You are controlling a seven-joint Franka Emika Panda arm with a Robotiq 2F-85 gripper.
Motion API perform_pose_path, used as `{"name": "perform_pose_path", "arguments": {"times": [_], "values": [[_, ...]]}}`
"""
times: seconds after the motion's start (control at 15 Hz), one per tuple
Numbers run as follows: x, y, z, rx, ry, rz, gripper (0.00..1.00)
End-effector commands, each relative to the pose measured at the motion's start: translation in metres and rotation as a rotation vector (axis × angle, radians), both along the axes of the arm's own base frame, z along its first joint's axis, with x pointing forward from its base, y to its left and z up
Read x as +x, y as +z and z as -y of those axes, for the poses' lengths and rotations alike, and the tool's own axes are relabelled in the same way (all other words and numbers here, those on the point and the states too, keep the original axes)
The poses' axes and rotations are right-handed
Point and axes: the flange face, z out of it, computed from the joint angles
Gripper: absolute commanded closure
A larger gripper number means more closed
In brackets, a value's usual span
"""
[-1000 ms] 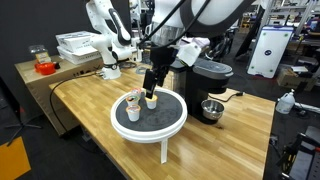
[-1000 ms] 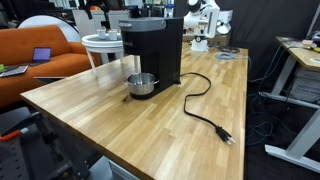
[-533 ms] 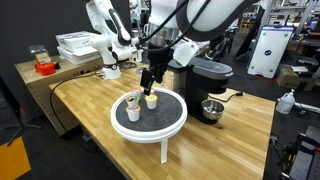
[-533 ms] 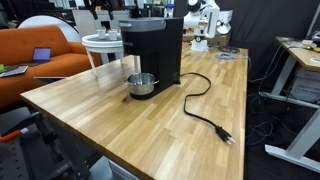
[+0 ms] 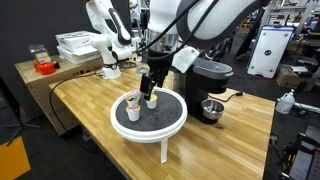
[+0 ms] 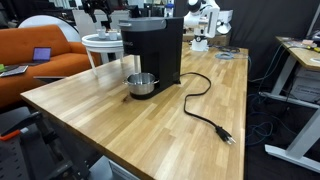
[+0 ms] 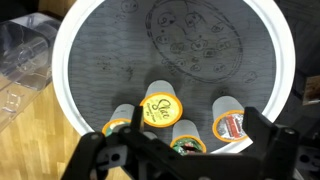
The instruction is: Put one cup in the silver pot
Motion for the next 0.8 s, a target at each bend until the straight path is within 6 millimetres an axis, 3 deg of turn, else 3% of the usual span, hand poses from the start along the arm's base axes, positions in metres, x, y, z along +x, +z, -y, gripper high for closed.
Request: {"name": "perform_pose_path", "arguments": {"times": [0.0,0.73], "values": [[-0.005,0.003,0.010,-0.030,-0.042,0.030,0.00],[-0.001,-0.033,0.021,0.024,-0.081,-0.002,0.00]]}}
